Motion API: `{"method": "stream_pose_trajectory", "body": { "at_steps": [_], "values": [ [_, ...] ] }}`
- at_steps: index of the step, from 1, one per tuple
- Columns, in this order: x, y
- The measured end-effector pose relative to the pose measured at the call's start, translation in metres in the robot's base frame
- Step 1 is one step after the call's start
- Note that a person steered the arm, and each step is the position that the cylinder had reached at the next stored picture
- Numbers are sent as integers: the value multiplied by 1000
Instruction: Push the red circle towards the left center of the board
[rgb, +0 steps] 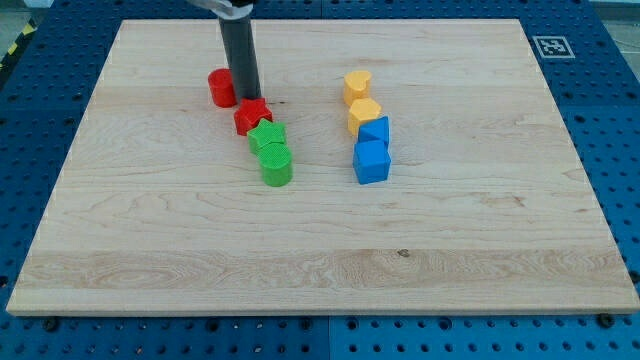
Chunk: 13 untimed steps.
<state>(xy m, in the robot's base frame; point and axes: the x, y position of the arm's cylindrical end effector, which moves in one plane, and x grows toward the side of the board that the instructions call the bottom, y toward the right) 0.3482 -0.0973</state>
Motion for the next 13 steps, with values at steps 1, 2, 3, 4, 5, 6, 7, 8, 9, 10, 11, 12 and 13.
{"method": "stream_pose_trajectory", "body": {
  "at_steps": [1,2,3,4,5,6,7,8,9,10,11,12,13],
  "values": [
    [0,31],
    [-23,17],
    [1,-17],
    [11,-36],
    [9,-28],
    [-8,-1],
    [-32,-15],
    [-24,-43],
    [-18,-58],
    [-18,-59],
    [-8,-70],
    [-3,-75],
    [1,-83]
  ]
}}
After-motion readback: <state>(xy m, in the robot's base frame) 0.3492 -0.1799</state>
